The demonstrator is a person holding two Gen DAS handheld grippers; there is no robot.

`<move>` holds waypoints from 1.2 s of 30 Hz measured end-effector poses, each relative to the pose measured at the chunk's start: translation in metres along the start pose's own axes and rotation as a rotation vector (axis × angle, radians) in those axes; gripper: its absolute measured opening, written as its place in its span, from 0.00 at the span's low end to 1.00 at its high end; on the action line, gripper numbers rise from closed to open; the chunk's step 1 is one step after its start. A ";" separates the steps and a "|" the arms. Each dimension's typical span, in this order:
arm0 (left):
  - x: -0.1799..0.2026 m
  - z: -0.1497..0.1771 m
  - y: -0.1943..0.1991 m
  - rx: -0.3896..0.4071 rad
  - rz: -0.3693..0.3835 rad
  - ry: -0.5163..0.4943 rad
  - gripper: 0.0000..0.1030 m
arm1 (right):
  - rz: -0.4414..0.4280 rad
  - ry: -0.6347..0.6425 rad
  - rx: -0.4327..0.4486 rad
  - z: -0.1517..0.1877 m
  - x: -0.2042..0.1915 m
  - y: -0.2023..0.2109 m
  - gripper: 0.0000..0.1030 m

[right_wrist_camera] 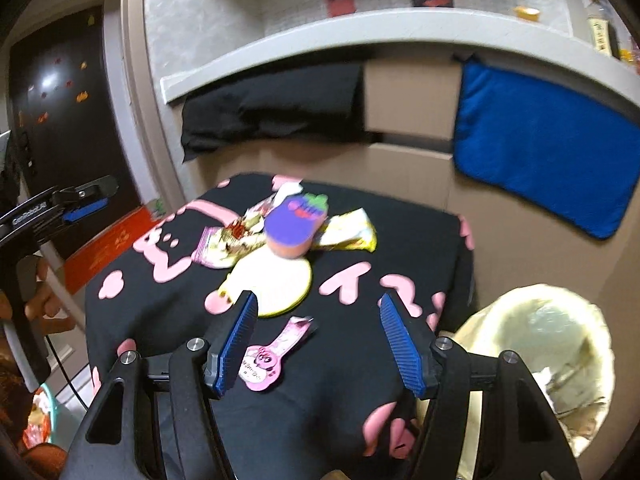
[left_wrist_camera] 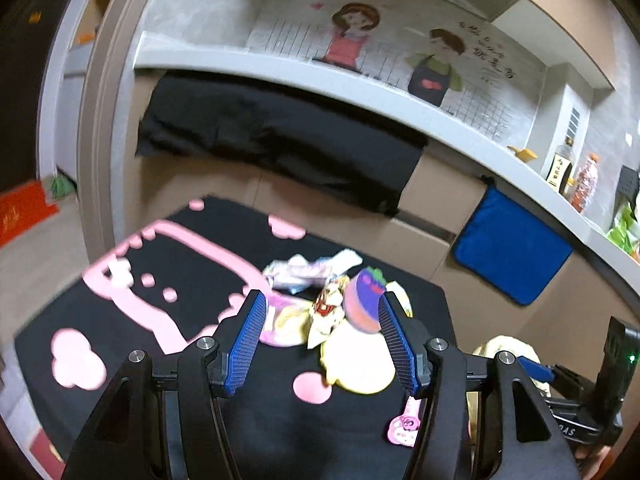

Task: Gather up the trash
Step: 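Move both tools back toward the remaining trash on the table, then grasp the yellow-rimmed mesh pad with the left tool while the right tool grasps the pink panda card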

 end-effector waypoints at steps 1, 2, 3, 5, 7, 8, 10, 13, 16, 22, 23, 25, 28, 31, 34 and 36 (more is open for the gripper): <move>-0.001 0.005 -0.007 -0.021 0.017 0.006 0.57 | -0.004 0.000 -0.011 0.003 -0.001 -0.006 0.59; -0.002 0.012 -0.019 -0.060 0.049 0.014 0.57 | -0.006 -0.002 -0.019 0.005 -0.001 -0.009 0.59; -0.003 0.017 -0.028 -0.088 0.070 0.020 0.57 | -0.009 -0.003 -0.030 0.007 -0.001 -0.014 0.59; 0.000 0.029 -0.048 -0.152 0.113 0.033 0.57 | -0.008 -0.004 -0.047 0.012 0.001 -0.020 0.59; 0.001 0.040 -0.068 -0.200 0.131 0.045 0.57 | 0.005 0.002 -0.060 0.018 0.005 -0.024 0.59; 0.002 0.044 -0.076 -0.220 0.139 0.051 0.57 | 0.011 0.006 -0.064 0.020 0.006 -0.025 0.59; 0.003 0.052 -0.096 -0.259 0.150 0.067 0.57 | 0.025 0.009 -0.071 0.025 0.010 -0.028 0.59; 0.004 0.058 -0.121 -0.301 0.133 0.088 0.57 | 0.030 -0.003 -0.082 0.031 0.015 -0.031 0.59; 0.005 0.064 -0.145 -0.343 0.117 0.111 0.57 | 0.032 -0.009 -0.089 0.038 0.019 -0.034 0.59; 0.011 0.069 -0.173 -0.386 0.069 0.151 0.55 | 0.020 -0.019 -0.109 0.047 0.022 -0.042 0.59; 0.012 0.070 -0.176 -0.398 0.071 0.154 0.55 | 0.017 -0.022 -0.112 0.047 0.022 -0.044 0.59; 0.016 0.069 -0.179 -0.406 0.075 0.159 0.42 | 0.011 -0.032 -0.116 0.049 0.023 -0.046 0.59; 0.017 0.074 -0.181 -0.449 0.095 0.171 0.23 | -0.004 -0.049 -0.130 0.052 0.022 -0.050 0.59; 0.016 0.070 -0.164 -0.408 0.113 0.162 0.18 | -0.021 -0.041 -0.139 0.053 0.014 -0.051 0.59; 0.011 0.060 -0.132 -0.331 0.094 0.122 0.16 | -0.041 -0.012 -0.159 0.054 -0.001 -0.055 0.59; 0.004 0.056 -0.108 -0.283 0.075 0.107 0.16 | -0.059 0.009 -0.179 0.056 -0.012 -0.061 0.59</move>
Point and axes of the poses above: each gripper's, at about its wrist camera, not at the fingertips, and y roughly against the way its jaws point, x to its right, z to its underside, the point moved 4 cm from there along -y, roughly the way its jaws point, and after that the axes turned 3 degrees about -z, right-handed, at the moved point
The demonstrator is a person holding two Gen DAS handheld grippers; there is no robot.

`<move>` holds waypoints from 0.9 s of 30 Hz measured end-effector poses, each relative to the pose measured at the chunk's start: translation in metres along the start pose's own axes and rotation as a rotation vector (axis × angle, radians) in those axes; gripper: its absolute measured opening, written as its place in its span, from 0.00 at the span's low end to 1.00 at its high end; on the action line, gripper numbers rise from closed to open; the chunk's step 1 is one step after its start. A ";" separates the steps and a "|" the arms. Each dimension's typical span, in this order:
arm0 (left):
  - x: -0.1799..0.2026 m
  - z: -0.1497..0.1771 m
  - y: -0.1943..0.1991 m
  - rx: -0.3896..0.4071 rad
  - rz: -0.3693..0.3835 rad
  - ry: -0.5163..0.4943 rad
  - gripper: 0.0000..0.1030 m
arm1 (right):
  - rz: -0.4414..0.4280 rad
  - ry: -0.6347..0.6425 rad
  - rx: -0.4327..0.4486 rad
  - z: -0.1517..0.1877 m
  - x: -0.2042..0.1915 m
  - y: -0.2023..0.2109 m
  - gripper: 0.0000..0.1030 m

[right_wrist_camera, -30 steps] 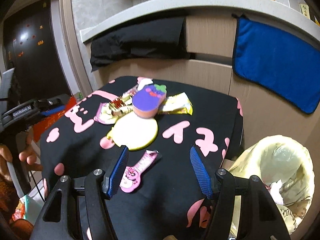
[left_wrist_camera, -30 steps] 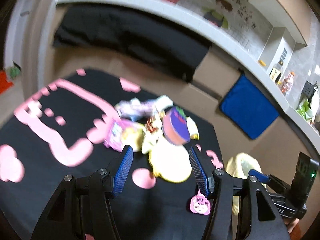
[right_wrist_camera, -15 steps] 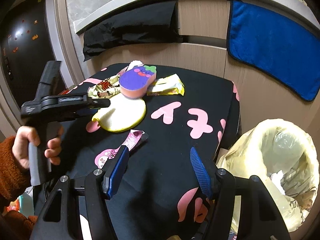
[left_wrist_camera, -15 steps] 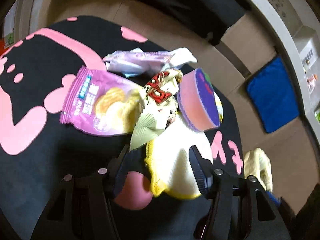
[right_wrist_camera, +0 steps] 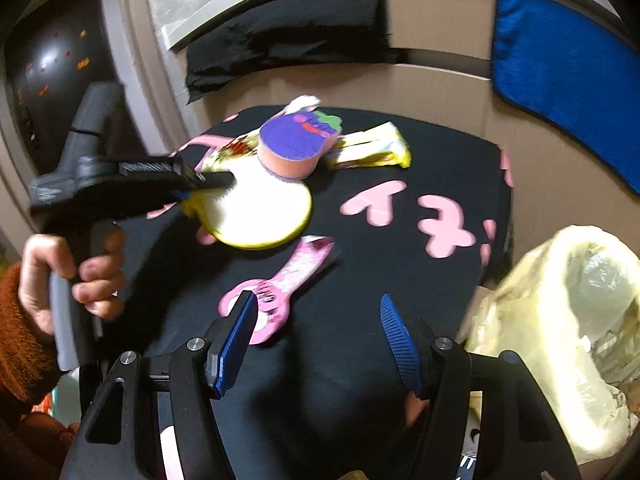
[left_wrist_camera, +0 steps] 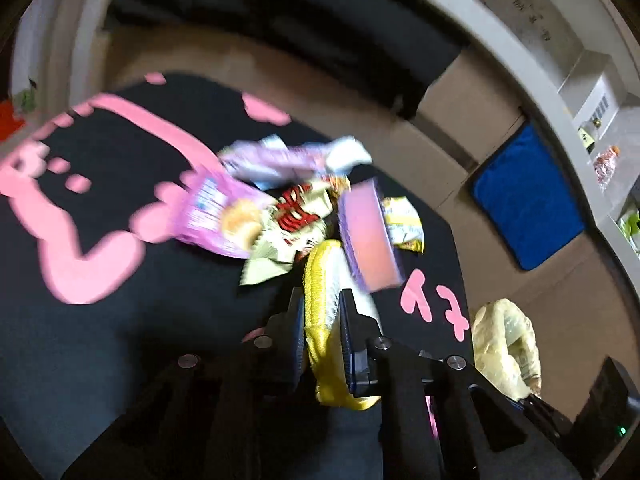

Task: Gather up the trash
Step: 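Grasp the yellow-rimmed mesh pad with the left tool while the right tool grasps the pink panda card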

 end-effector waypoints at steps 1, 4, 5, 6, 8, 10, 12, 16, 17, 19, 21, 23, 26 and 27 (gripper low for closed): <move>-0.003 0.002 0.012 0.020 -0.005 -0.005 0.15 | -0.006 0.007 -0.007 0.001 -0.003 -0.003 0.59; -0.010 0.007 0.031 0.048 -0.009 0.001 0.15 | -0.026 0.043 -0.041 0.002 -0.018 -0.017 0.59; -0.014 0.010 0.038 0.055 -0.005 0.005 0.15 | -0.027 0.055 -0.051 0.002 -0.022 -0.021 0.59; -0.016 0.011 0.042 0.060 -0.003 0.004 0.15 | -0.027 0.071 -0.063 0.002 -0.026 -0.026 0.59; -0.018 0.015 0.048 0.067 -0.013 -0.015 0.15 | -0.024 0.100 -0.083 0.002 -0.032 -0.034 0.59; -0.020 0.017 0.049 0.064 -0.019 -0.027 0.15 | -0.008 0.125 -0.108 0.002 -0.035 -0.042 0.58; -0.023 0.019 0.048 0.054 -0.017 -0.025 0.15 | -0.002 0.130 -0.135 0.002 -0.035 -0.051 0.58; -0.025 0.022 0.046 0.043 -0.015 -0.019 0.15 | -0.007 0.125 -0.137 -0.001 -0.031 -0.054 0.43; -0.025 0.024 0.045 0.037 -0.016 -0.017 0.15 | -0.020 0.117 -0.134 -0.002 -0.030 -0.052 0.43; -0.025 0.025 0.042 0.031 -0.022 -0.014 0.15 | -0.022 0.108 -0.125 -0.003 -0.029 -0.048 0.43; -0.024 0.025 0.041 0.027 -0.024 -0.014 0.15 | -0.025 0.100 -0.116 -0.004 -0.026 -0.042 0.43; -0.021 0.024 0.043 0.025 -0.015 -0.017 0.15 | -0.026 0.091 -0.106 -0.003 -0.025 -0.036 0.43; -0.011 0.021 0.053 0.044 -0.003 -0.029 0.14 | -0.012 0.090 -0.083 -0.005 -0.025 -0.023 0.43; -0.008 0.019 0.059 0.067 -0.007 -0.034 0.14 | -0.010 0.091 -0.075 -0.007 -0.025 -0.020 0.43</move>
Point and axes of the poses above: each gripper's, at about its wrist camera, not at the fingertips, and y roughly against the way its jaws point, x to its right, z to its underside, the point moved 4 cm from there along -y, roughly the way its jaws point, and after that the axes turned 3 degrees about -z, right-handed, at the moved point
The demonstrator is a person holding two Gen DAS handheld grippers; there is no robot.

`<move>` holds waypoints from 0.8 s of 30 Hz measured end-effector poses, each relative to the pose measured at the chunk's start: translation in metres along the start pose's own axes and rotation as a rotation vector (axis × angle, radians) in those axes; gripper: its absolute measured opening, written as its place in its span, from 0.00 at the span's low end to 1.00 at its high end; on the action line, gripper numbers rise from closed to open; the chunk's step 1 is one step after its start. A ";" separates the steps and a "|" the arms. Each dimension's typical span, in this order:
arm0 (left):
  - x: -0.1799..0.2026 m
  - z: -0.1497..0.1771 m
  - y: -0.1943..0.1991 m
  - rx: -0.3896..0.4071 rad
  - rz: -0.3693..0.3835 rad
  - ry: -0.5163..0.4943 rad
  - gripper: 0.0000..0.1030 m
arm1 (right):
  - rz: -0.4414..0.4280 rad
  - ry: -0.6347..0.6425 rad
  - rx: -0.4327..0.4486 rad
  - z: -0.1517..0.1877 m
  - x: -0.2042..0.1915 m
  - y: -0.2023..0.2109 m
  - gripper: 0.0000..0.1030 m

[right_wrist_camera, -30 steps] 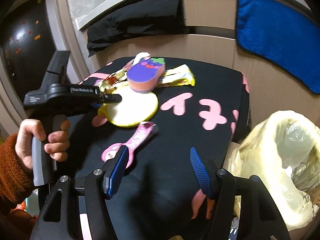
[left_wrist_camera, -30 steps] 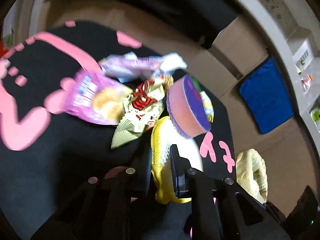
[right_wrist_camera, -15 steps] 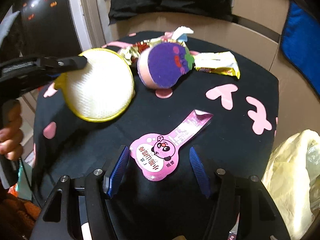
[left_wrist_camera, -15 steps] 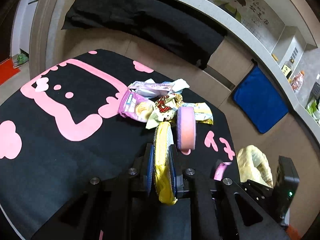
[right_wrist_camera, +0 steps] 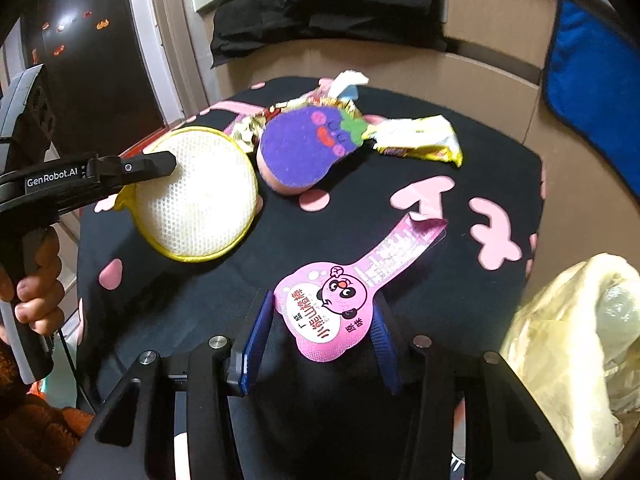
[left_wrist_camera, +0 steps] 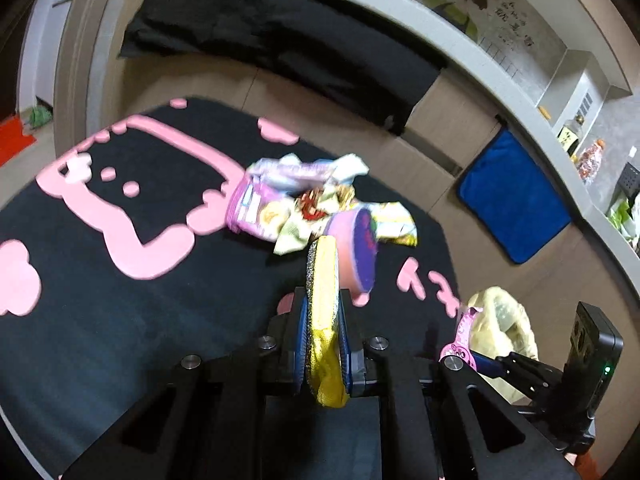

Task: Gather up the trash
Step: 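Grasp the yellow-rimmed mesh pad with the left tool while the right tool grasps the pink panda card, then carry pad and card over the yellow bin and open both tools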

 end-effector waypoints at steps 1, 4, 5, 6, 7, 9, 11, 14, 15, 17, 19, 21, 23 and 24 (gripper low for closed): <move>0.002 -0.002 0.005 0.018 -0.002 -0.004 0.13 | 0.002 0.002 0.012 -0.002 0.000 0.006 0.43; 0.011 -0.010 0.025 0.070 -0.007 -0.024 0.13 | 0.007 0.007 0.054 -0.007 -0.001 0.024 0.43; 0.014 -0.012 0.031 0.087 -0.010 -0.031 0.13 | 0.009 0.009 0.064 -0.008 -0.001 0.028 0.43; 0.018 -0.015 0.037 0.102 -0.011 -0.040 0.13 | 0.011 0.010 0.079 -0.009 -0.001 0.034 0.43; 0.021 -0.016 0.042 0.111 -0.011 -0.047 0.13 | 0.011 0.011 0.091 -0.011 0.000 0.039 0.43; 0.029 -0.020 0.051 0.126 -0.004 -0.065 0.13 | 0.014 0.014 0.116 -0.013 0.002 0.049 0.43; 0.043 -0.023 0.059 0.145 0.004 -0.086 0.13 | 0.019 0.014 0.137 -0.016 0.003 0.059 0.43; 0.067 -0.028 0.068 0.173 0.028 -0.126 0.13 | 0.032 0.017 0.177 -0.021 0.006 0.078 0.43; 0.076 -0.030 0.072 0.185 0.036 -0.141 0.13 | 0.042 0.019 0.193 -0.023 0.007 0.085 0.43; 0.097 -0.033 0.079 0.213 0.053 -0.180 0.13 | 0.062 0.022 0.219 -0.026 0.012 0.098 0.43; 0.115 -0.036 0.086 0.241 0.065 -0.215 0.14 | 0.084 0.019 0.250 -0.030 0.019 0.115 0.43; 0.137 -0.038 0.092 0.273 0.077 -0.254 0.13 | 0.100 0.011 0.277 -0.032 0.027 0.131 0.43; 0.156 -0.039 0.096 0.296 0.090 -0.283 0.14 | 0.116 0.005 0.310 -0.033 0.035 0.149 0.43; 0.167 -0.039 0.098 0.308 0.099 -0.298 0.14 | 0.129 0.002 0.327 -0.033 0.040 0.159 0.43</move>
Point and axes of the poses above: each gripper's, at about its wrist camera, not at the fingertips, and y roughly against the way its jaws point, x to its right, z to its underside, the point moved 4 cm from there along -y, roughly the way its jaws point, and after that the axes turned 3 degrees about -z, right-handed, at the moved point
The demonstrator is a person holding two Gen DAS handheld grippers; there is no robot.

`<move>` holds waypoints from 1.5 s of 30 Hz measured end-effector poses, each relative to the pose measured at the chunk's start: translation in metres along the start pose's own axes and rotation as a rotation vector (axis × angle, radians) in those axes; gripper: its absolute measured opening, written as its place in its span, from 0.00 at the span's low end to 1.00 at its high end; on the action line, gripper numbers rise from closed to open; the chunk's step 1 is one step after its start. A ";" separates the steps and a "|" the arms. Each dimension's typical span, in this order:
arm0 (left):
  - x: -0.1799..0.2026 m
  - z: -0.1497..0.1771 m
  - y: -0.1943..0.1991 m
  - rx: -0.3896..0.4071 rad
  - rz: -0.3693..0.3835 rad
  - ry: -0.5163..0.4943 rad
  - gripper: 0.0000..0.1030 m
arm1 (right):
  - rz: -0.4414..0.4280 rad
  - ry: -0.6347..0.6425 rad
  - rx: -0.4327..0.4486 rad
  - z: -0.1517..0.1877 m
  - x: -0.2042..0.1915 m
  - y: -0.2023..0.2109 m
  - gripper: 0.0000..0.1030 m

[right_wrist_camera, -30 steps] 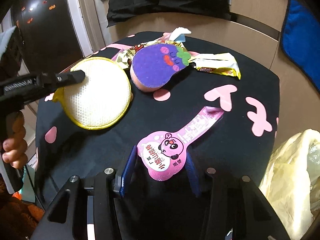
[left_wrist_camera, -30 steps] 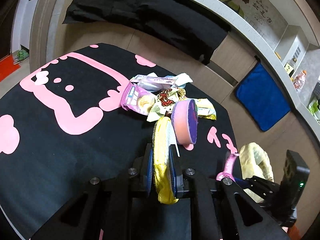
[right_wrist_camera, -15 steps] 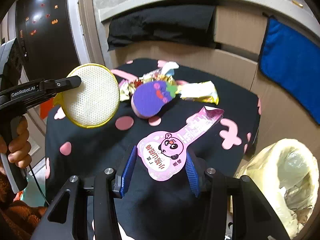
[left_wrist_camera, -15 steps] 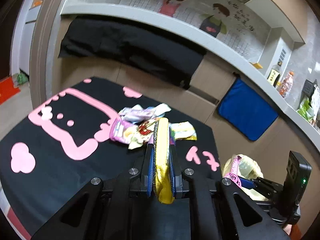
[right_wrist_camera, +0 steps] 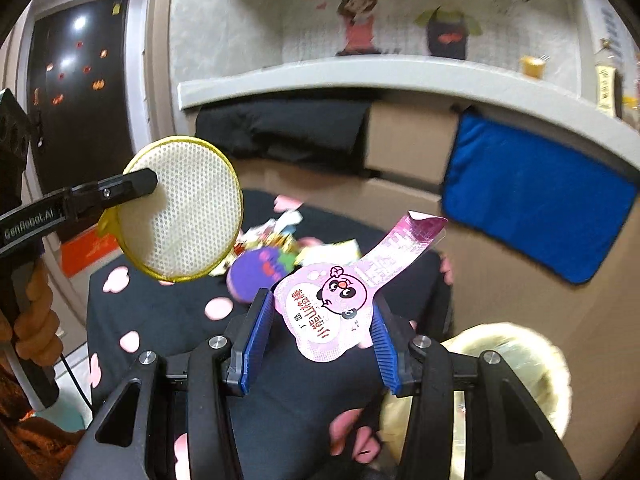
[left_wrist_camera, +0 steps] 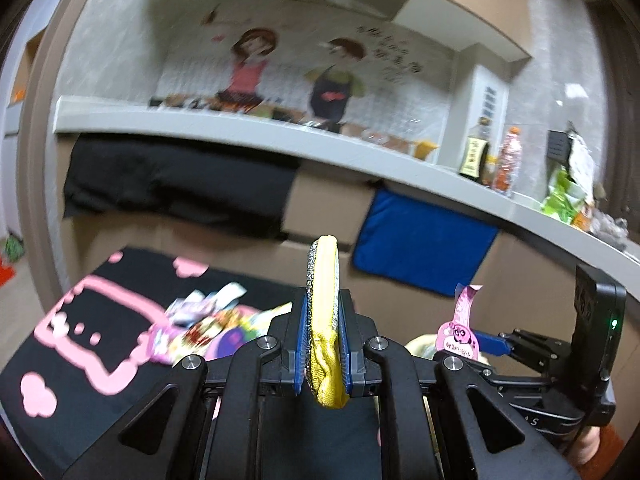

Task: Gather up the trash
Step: 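Carry pad and card over the yellow bin and open both tools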

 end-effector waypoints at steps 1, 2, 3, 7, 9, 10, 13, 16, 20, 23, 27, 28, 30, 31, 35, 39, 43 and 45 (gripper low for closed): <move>0.008 -0.003 0.000 0.010 0.008 -0.011 0.14 | 0.013 0.001 0.014 -0.002 0.005 0.008 0.43; 0.019 -0.006 -0.001 0.022 0.018 -0.027 0.13 | 0.027 0.003 0.027 -0.004 0.011 0.015 0.43; 0.028 -0.009 -0.002 0.031 0.023 -0.043 0.14 | 0.041 0.005 0.040 -0.006 0.016 0.022 0.43; 0.062 -0.013 -0.012 0.049 0.056 -0.093 0.14 | 0.093 -0.005 0.085 -0.011 0.040 0.049 0.43; 0.076 -0.013 -0.017 0.047 0.071 -0.109 0.14 | 0.115 -0.010 0.097 -0.011 0.052 0.058 0.43; 0.083 -0.012 -0.021 0.043 0.077 -0.118 0.14 | 0.128 -0.012 0.101 -0.010 0.059 0.062 0.43; 0.099 -0.007 -0.031 0.028 0.092 -0.137 0.14 | 0.159 -0.027 0.107 -0.007 0.077 0.068 0.43; 0.113 0.000 -0.044 0.003 0.103 -0.153 0.14 | 0.177 -0.055 0.113 -0.003 0.096 0.072 0.43; 0.128 0.013 -0.067 -0.046 0.124 -0.160 0.14 | 0.188 -0.101 0.117 0.005 0.117 0.073 0.43; 0.137 0.024 -0.083 -0.088 0.148 -0.151 0.14 | 0.198 -0.134 0.115 0.012 0.133 0.072 0.43; 0.150 0.040 -0.107 -0.152 0.188 -0.143 0.14 | 0.211 -0.171 0.101 0.023 0.151 0.068 0.43; 0.152 0.043 -0.112 -0.166 0.197 -0.141 0.14 | 0.214 -0.179 0.093 0.026 0.156 0.065 0.43; 0.156 0.052 -0.125 -0.199 0.215 -0.135 0.14 | 0.226 -0.184 0.078 0.032 0.164 0.061 0.43; 0.158 0.055 -0.130 -0.212 0.221 -0.134 0.14 | 0.231 -0.185 0.071 0.034 0.168 0.059 0.43; 0.167 0.071 -0.154 -0.281 0.252 -0.120 0.14 | 0.240 -0.216 0.049 0.044 0.186 0.051 0.43; 0.175 0.086 -0.176 -0.348 0.280 -0.104 0.14 | 0.248 -0.256 0.038 0.054 0.204 0.047 0.43; 0.182 0.097 -0.193 -0.395 0.295 -0.095 0.14 | 0.255 -0.287 0.023 0.064 0.218 0.043 0.43; 0.186 0.103 -0.201 -0.413 0.302 -0.095 0.14 | 0.257 -0.298 0.011 0.069 0.223 0.039 0.43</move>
Point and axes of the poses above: each gripper's, at about its wrist camera, not at the fingertips, and y roughly against the way its jaws point, x to its right, z to its underside, the point moved 4 cm from there along -y, roughly the way its jaws point, and after that the axes turned 3 degrees about -z, right-handed, at the moved point
